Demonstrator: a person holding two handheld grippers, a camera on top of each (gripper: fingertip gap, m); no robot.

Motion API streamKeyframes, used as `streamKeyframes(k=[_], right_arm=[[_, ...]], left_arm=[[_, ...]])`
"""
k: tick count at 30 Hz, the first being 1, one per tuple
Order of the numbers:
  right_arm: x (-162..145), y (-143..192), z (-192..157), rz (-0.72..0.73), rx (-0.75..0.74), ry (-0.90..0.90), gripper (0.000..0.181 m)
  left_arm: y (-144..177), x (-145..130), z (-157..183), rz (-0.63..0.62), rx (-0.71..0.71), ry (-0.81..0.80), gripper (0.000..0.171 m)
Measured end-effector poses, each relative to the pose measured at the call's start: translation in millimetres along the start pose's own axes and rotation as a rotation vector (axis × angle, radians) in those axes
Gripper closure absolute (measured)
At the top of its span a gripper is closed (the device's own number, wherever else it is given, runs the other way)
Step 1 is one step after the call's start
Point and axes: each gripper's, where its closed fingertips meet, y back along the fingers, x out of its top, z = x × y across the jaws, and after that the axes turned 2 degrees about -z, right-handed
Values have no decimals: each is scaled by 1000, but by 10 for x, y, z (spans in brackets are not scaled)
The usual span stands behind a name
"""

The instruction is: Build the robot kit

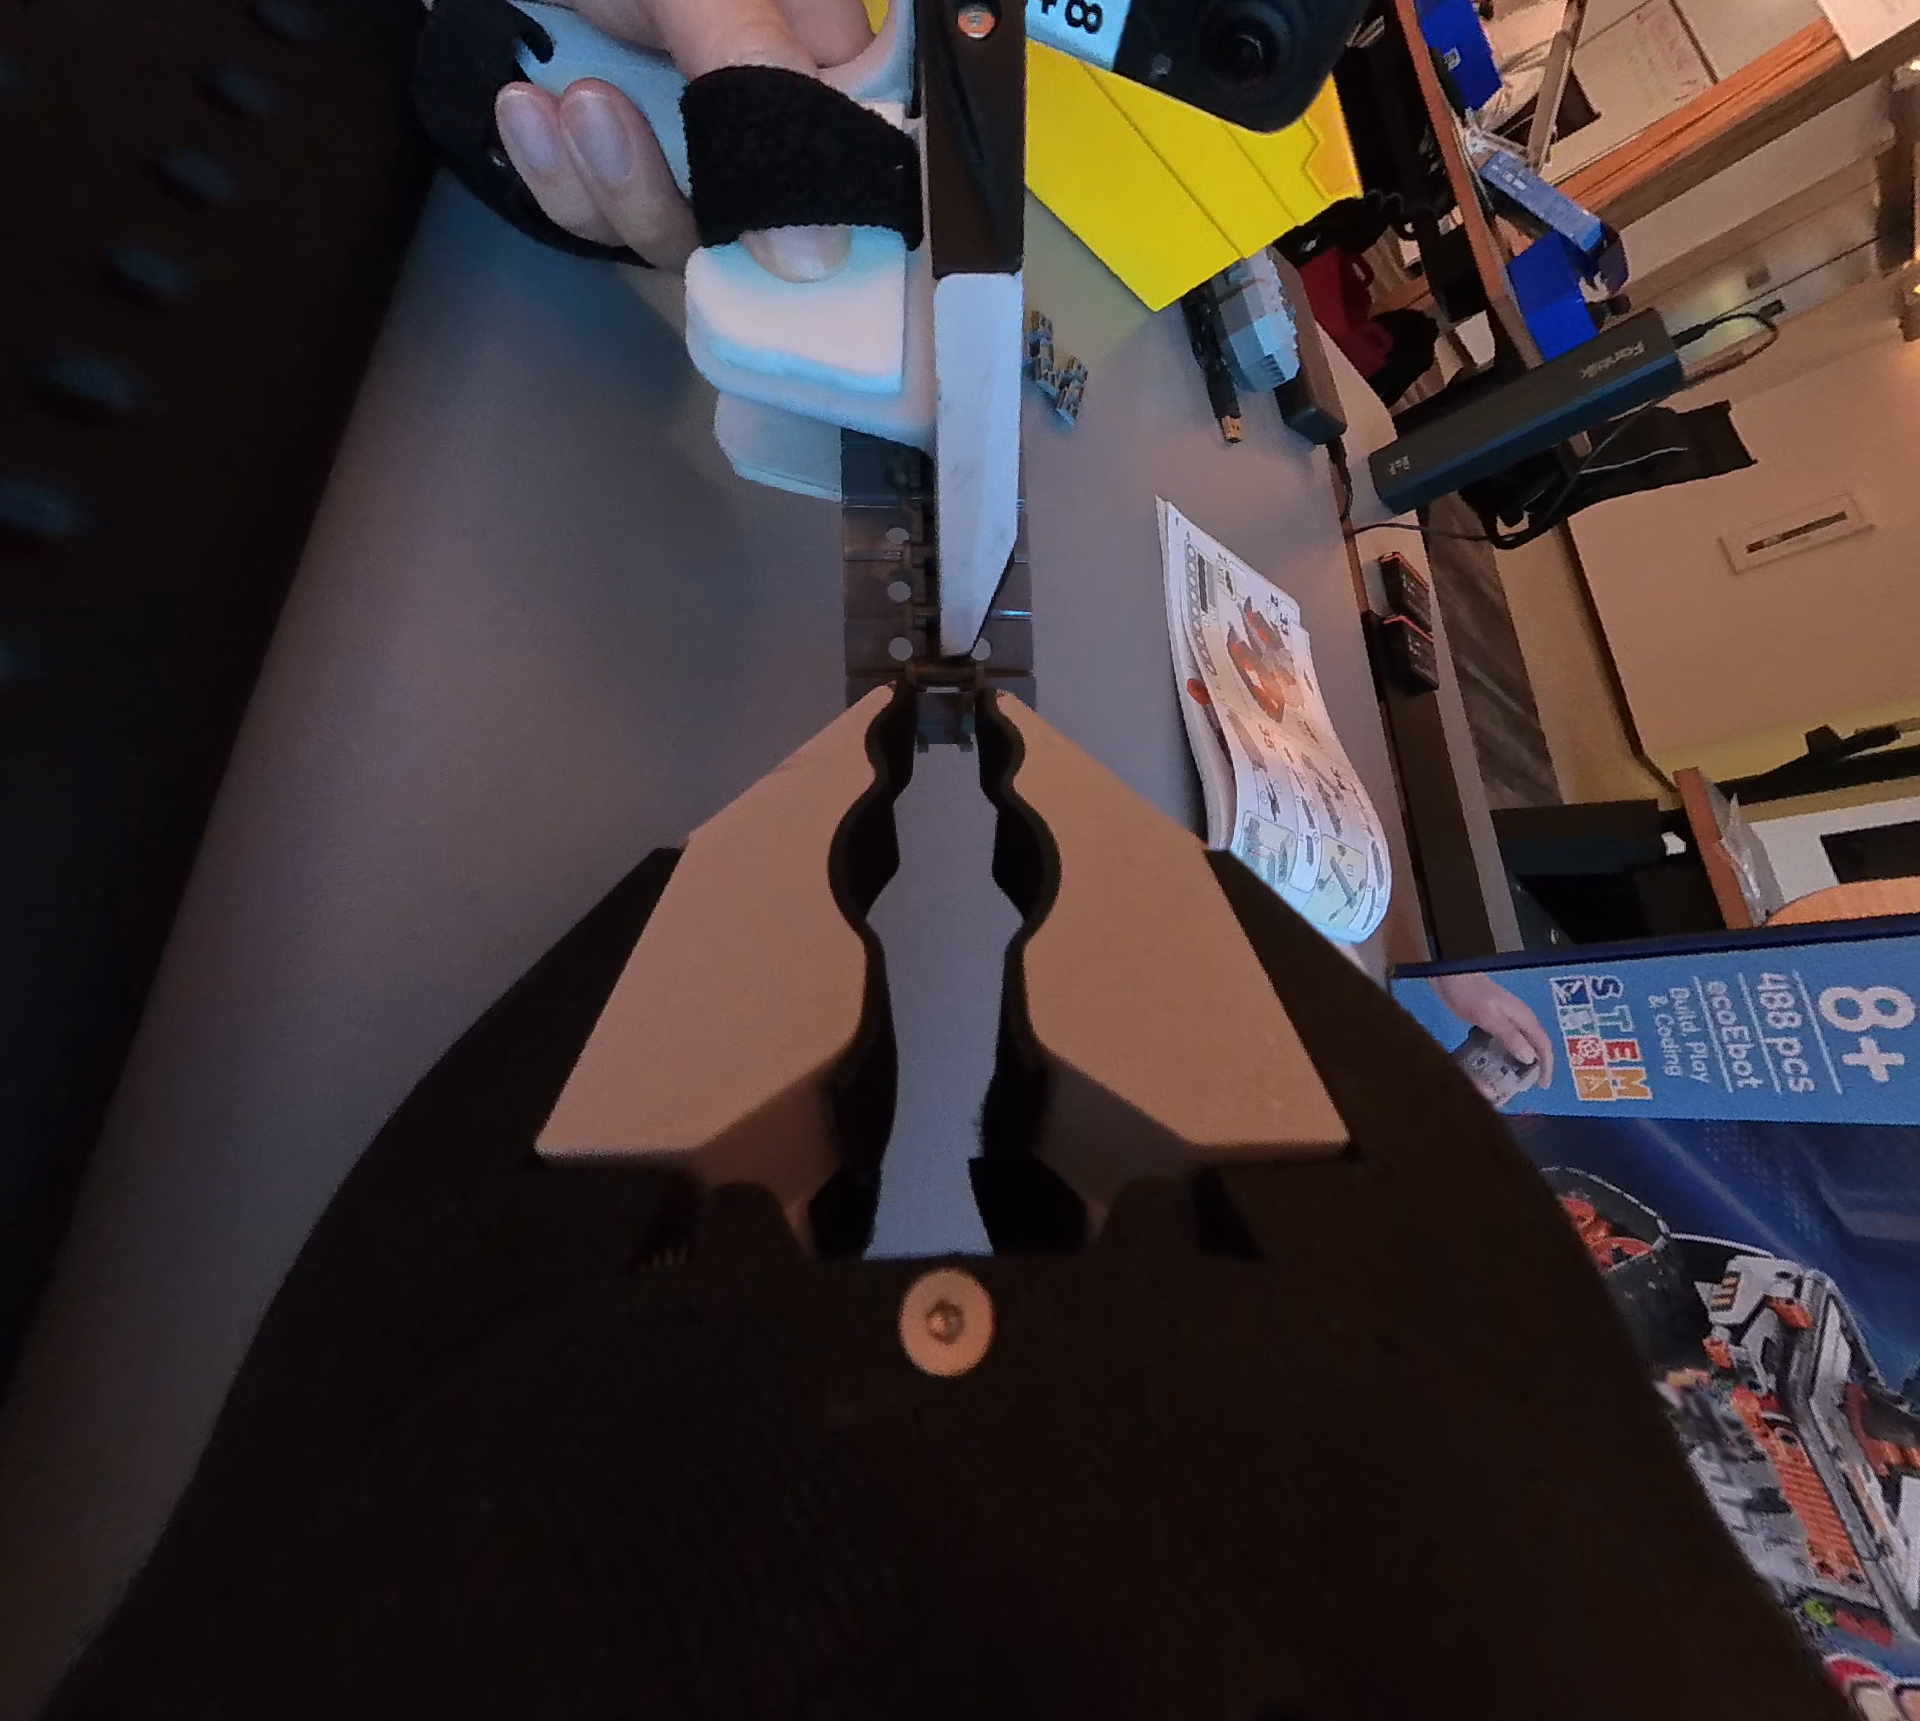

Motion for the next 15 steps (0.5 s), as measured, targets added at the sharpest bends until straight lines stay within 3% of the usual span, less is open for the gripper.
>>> streamKeyframes(k=[15], right_arm=[[14,30,-21,98,63,-74,167]], left_arm=[[-11,-30,29,-19,-61,60,166]])
